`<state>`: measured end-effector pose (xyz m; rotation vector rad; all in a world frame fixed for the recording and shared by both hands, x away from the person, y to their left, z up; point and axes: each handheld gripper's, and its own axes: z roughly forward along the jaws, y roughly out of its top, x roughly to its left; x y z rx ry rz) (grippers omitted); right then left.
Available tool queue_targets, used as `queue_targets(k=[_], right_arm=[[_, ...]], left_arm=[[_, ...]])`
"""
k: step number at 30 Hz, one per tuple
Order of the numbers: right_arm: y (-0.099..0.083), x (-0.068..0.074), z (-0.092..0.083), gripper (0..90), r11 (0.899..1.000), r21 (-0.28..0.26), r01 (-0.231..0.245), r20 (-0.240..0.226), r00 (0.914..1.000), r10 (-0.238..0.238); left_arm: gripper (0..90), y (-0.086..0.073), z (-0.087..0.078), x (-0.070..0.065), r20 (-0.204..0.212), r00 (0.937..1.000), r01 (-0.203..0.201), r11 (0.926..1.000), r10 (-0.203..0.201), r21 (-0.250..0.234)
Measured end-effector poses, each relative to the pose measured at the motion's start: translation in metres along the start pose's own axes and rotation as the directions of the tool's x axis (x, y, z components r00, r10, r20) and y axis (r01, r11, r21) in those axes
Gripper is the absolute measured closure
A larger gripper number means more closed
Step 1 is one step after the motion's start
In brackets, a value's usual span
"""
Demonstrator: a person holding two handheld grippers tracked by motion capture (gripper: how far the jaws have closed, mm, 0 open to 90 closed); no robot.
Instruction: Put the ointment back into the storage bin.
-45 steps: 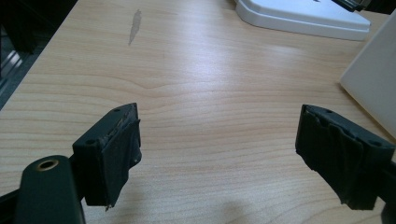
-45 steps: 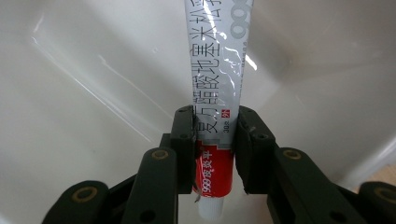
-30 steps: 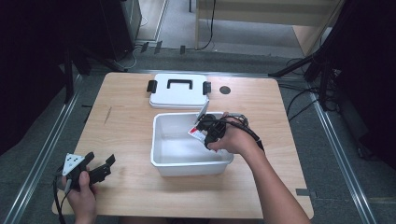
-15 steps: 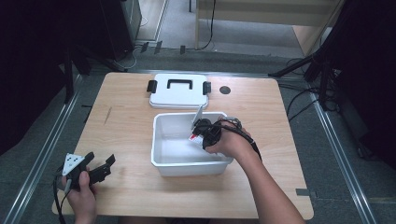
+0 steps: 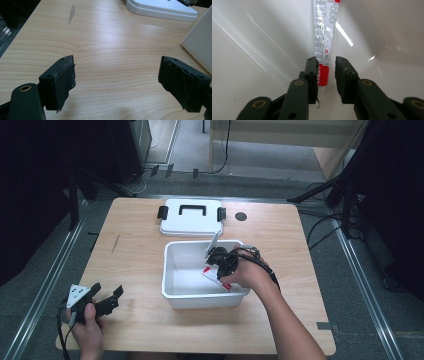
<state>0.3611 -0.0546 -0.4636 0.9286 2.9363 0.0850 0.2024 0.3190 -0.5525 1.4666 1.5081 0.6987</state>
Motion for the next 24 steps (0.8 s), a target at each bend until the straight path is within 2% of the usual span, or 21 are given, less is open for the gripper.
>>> queue_targets(k=[5, 8, 13, 16, 19, 24], right_arm=[[-0.003, -0.001, -0.005, 60.1, 0.998, -0.059, 0.011, -0.03, 0.9995, -0.013], [-0.004, -0.003, -0.013, 53.0, 0.997, -0.073, 0.016, -0.017, 0.9997, -0.017], [-0.011, 0.001, -0.03, 31.4, 0.991, -0.132, 0.03, -0.018, 0.9993, -0.032], [-0.016, 0.002, -0.042, 21.5, 0.989, -0.149, 0.015, 0.007, 0.9999, -0.014], [-0.022, -0.001, -0.055, 13.3, 0.982, -0.187, -0.016, -0.003, 0.9999, 0.016], [-0.036, -0.01, -0.072, 5.6, 0.976, -0.209, -0.058, -0.024, 0.9982, 0.054]], left_arm=[[14.9, 0.0, 0.0, 0.0, -0.001, 1.0, 0.001, 1.0, -0.001, 0.001], [14.9, 0.0, 0.0, 0.0, -0.001, 1.0, -0.001, 1.0, 0.001, 0.001], [14.9, 0.0, 0.0, 0.0, -0.001, 1.0, -0.004, 1.0, 0.004, 0.004], [14.9, 0.0, 0.0, 0.0, -0.002, 1.0, -0.004, 1.0, 0.004, 0.005], [14.9, 0.0, 0.0, 0.0, -0.004, 1.0, -0.005, 1.0, 0.005, 0.005], [14.9, 0.0, 0.0, 0.0, -0.002, 1.0, -0.006, 1.0, 0.006, 0.004]])
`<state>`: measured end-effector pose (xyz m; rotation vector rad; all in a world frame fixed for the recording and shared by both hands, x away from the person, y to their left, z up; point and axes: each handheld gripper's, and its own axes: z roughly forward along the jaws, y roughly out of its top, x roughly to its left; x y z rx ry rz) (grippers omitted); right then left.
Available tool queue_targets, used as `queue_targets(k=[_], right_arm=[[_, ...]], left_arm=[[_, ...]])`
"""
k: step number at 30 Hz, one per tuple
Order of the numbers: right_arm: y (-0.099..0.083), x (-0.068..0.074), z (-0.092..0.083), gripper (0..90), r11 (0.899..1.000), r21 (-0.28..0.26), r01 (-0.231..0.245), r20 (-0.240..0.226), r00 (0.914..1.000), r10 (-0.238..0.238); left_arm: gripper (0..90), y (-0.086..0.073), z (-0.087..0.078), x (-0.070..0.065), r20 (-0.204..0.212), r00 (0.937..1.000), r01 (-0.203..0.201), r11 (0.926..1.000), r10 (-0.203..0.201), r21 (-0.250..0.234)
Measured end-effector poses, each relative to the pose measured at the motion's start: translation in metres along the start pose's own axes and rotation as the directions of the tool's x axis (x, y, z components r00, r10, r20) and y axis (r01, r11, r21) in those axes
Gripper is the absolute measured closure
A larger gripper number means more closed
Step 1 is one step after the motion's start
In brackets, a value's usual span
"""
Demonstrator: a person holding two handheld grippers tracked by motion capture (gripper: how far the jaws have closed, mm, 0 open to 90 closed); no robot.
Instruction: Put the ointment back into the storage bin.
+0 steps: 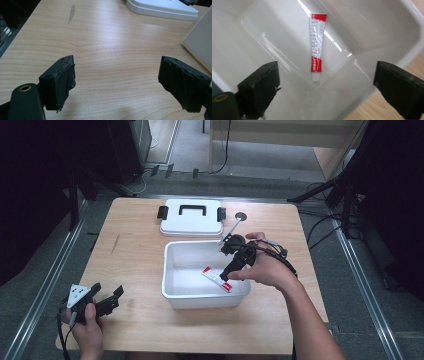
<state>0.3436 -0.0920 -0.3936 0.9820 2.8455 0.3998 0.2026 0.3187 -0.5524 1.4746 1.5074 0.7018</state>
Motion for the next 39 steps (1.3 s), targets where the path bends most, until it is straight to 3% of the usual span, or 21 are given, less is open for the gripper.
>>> queue_targets(k=[7, 15, 21, 26, 31, 34, 36, 39], right_arm=[[-0.019, -0.017, -0.018, 2.7, 0.998, -0.028, -0.058, 0.031, 0.9978, 0.059], [-0.042, -0.035, -0.023, 1.6, 0.992, -0.044, -0.118, 0.048, 0.9916, 0.12], [-0.067, -0.05, -0.019, 0.4, 0.977, -0.08, -0.198, 0.062, 0.9772, 0.203], [-0.095, -0.068, -0.017, 0.4, 0.947, -0.133, -0.292, 0.049, 0.9525, 0.3], [-0.123, -0.083, -0.007, 0.4, 0.923, -0.149, -0.354, 0.044, 0.9305, 0.364], [-0.145, -0.091, 0.004, 0.6, 0.9, -0.174, -0.4, 0.041, 0.91, 0.413], [-0.156, -0.093, 0.01, 0.8, 0.891, -0.187, -0.413, 0.036, 0.9038, 0.426], [-0.176, -0.096, 0.022, 0.8, 0.867, -0.222, -0.446, 0.035, 0.8849, 0.465]], left_arm=[[14.9, 0.0, 0.0, 0.0, -0.001, 1.0, -0.001, 1.0, 0.001, 0.0], [14.9, 0.0, 0.0, 0.0, -0.003, 1.0, -0.002, 1.0, 0.002, 0.003], [14.9, 0.0, 0.0, -0.001, -0.006, 1.0, -0.007, 1.0, 0.007, 0.001], [14.9, 0.0, 0.001, -0.002, -0.008, 0.9999, -0.008, 0.9999, 0.008, 0.006], [14.9, 0.0, 0.001, -0.003, -0.011, 0.9998, -0.019, 0.9998, 0.019, 0.009], [14.9, 0.0, 0.001, -0.003, -0.011, 0.9997, -0.022, 0.9997, 0.022, 0.005], [14.9, 0.0, 0.001, -0.003, -0.011, 0.9997, -0.023, 0.9997, 0.023, 0.006], [14.8, 0.0, 0.001, -0.004, -0.01, 0.9994, -0.032, 0.9995, 0.032, 0.007]])
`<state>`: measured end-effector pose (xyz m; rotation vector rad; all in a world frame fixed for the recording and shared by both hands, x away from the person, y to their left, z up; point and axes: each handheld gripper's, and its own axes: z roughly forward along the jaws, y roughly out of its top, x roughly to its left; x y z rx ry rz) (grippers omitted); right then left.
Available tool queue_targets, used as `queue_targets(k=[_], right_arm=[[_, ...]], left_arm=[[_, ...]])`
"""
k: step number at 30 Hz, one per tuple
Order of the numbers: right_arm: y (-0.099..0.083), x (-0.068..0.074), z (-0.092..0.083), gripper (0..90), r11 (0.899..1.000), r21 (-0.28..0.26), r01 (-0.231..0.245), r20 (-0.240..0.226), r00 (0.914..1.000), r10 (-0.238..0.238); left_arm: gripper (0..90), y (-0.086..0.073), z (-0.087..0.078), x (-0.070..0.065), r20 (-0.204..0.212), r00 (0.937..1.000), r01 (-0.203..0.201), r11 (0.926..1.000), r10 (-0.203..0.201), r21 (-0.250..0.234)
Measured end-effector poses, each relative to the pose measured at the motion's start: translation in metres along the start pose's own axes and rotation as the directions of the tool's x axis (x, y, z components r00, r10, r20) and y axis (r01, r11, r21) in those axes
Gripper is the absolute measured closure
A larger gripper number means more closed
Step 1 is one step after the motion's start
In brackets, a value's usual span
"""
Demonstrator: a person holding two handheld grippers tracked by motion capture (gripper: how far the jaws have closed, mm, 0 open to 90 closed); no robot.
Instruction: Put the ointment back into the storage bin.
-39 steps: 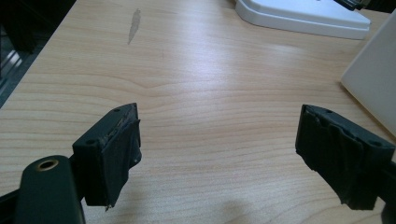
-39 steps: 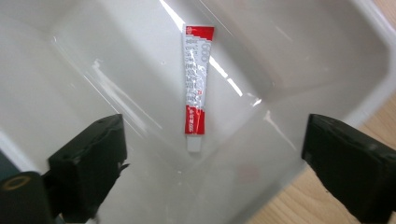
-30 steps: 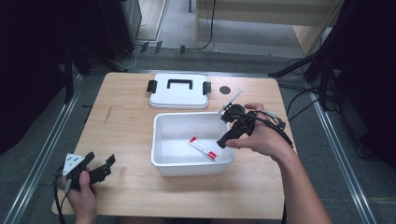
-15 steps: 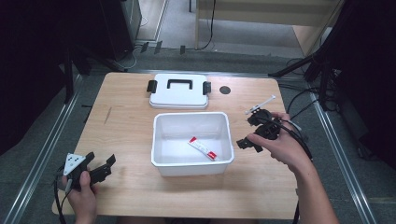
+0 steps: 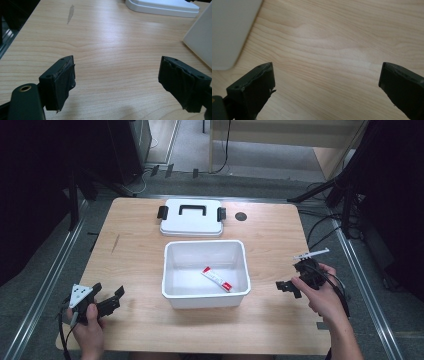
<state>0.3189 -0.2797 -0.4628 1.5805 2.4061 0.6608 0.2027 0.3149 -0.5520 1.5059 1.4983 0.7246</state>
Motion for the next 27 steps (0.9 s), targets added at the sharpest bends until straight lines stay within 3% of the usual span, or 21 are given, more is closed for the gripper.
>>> queue_targets(k=[4, 10, 11, 14, 17, 19, 24, 25, 27], right_arm=[[-0.027, -0.013, 0.007, 0.9, 0.996, -0.081, -0.03, -0.001, 0.9995, 0.03], [-0.069, -0.031, 0.014, 2.1, 0.975, -0.21, -0.068, 0.001, 0.9975, 0.07], [-0.077, -0.033, 0.015, 3.6, 0.969, -0.231, -0.086, 0.0, 0.9961, 0.089], [-0.097, -0.04, 0.018, 4.6, 0.949, -0.301, -0.088, -0.015, 0.9961, 0.087], [-0.114, -0.045, 0.021, 4.7, 0.921, -0.383, -0.073, -0.027, 0.9973, 0.068], [-0.119, -0.048, 0.023, 5.2, 0.901, -0.43, -0.056, -0.009, 0.9983, 0.057], [-0.123, -0.046, 0.025, 8.7, 0.853, -0.519, -0.059, 0.006, 0.9973, 0.073], [-0.123, -0.045, 0.025, 8.7, 0.846, -0.529, -0.063, 0.001, 0.9972, 0.075], [-0.123, -0.044, 0.026, 8.7, 0.846, -0.53, -0.055, 0.008, 0.9976, 0.069]], left_arm=[[14.8, 0.0, 0.0, -0.001, -0.003, 1.0, -0.003, 1.0, 0.003, -0.001], [14.8, 0.0, 0.0, -0.002, -0.009, 0.9998, -0.016, 0.9999, 0.016, 0.004], [14.8, 0.0, 0.0, -0.003, -0.009, 0.9998, -0.019, 0.9998, 0.019, 0.004], [14.8, 0.0, 0.001, -0.002, 0.002, 1.0, -0.006, 0.9999, 0.006, 0.013], [14.7, 0.0, -0.001, 0.004, 0.019, 0.9986, 0.048, 0.9988, -0.049, 0.008], [14.7, -0.001, -0.002, 0.007, 0.019, 0.9971, 0.073, 0.9973, -0.073, -0.006], [14.7, -0.001, -0.001, 0.003, 0.003, 0.9987, 0.052, 0.9986, -0.052, -0.009], [14.7, -0.001, -0.001, 0.003, -0.002, 0.999, 0.045, 0.999, -0.045, -0.006], [14.8, -0.001, -0.001, 0.002, -0.006, 0.9993, 0.038, 0.9993, -0.038, -0.009]])
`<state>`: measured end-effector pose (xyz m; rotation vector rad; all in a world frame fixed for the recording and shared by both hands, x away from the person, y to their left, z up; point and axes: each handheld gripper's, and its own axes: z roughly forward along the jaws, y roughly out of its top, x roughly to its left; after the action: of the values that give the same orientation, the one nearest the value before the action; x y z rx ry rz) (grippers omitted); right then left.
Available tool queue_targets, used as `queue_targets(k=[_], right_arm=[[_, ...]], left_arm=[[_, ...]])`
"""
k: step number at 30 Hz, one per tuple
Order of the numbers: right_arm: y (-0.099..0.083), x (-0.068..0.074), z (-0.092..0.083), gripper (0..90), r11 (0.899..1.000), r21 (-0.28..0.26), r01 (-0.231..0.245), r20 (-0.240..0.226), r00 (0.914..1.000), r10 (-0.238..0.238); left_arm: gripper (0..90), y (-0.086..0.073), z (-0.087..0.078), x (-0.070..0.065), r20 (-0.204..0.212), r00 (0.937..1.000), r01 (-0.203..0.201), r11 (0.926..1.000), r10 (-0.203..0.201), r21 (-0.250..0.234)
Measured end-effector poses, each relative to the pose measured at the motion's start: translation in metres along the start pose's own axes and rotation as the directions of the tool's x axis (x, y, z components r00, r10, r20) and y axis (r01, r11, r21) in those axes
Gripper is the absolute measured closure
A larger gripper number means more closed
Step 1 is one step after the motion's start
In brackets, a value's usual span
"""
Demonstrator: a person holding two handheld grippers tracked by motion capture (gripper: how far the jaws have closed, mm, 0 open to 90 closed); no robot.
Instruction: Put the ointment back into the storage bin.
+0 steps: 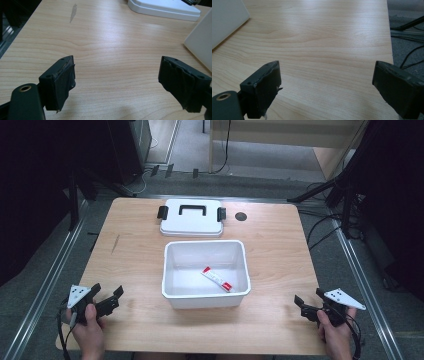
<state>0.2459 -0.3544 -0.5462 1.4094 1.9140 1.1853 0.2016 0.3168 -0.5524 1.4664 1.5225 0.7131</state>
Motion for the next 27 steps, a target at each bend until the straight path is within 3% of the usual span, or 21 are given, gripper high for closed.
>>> queue_targets(k=[3, 7, 9, 14, 19, 25, 27], right_arm=[[0.0, -0.002, 0.0, 8.7, 1.0, 0.008, -0.029, 0.001, 0.9996, 0.029], [0.0, -0.007, 0.0, 8.7, 0.998, 0.001, -0.069, 0.006, 0.9976, 0.069], [0.0, -0.006, 0.0, 8.7, 0.998, 0.004, -0.063, 0.012, 0.998, 0.063], [0.0, 0.0, 0.0, 9.0, 1.0, 0.008, -0.016, 0.044, 0.9989, 0.015], [-0.001, 0.002, -0.001, 10.9, 1.0, -0.001, -0.01, 0.065, 0.9978, 0.01], [-0.002, 0.0, -0.003, 13.1, 1.0, -0.012, -0.026, 0.061, 0.9978, 0.026], [-0.002, 0.001, -0.003, 13.2, 1.0, -0.015, -0.018, 0.05, 0.9986, 0.019]], left_arm=[[14.5, -0.001, -0.002, 0.0, -0.006, 1.0, 0.004, 0.9999, -0.004, -0.015], [14.3, -0.003, -0.006, 0.005, -0.012, 0.9984, 0.054, 0.9974, -0.055, -0.049], [14.4, -0.002, -0.006, 0.007, 0.0, 0.9976, 0.07, 0.9965, -0.07, -0.046], [14.4, -0.003, -0.005, 0.008, 0.055, 0.9966, 0.063, 0.9975, -0.061, -0.033], [14.2, -0.004, -0.007, 0.009, 0.049, 0.9956, 0.083, 0.995, -0.081, -0.056], [14.1, -0.005, -0.01, 0.011, 0.074, 0.9934, 0.093, 0.9932, -0.088, -0.07], [13.7, -0.005, -0.01, 0.011, 0.063, 0.9938, 0.096, 0.9925, -0.091, -0.075]])
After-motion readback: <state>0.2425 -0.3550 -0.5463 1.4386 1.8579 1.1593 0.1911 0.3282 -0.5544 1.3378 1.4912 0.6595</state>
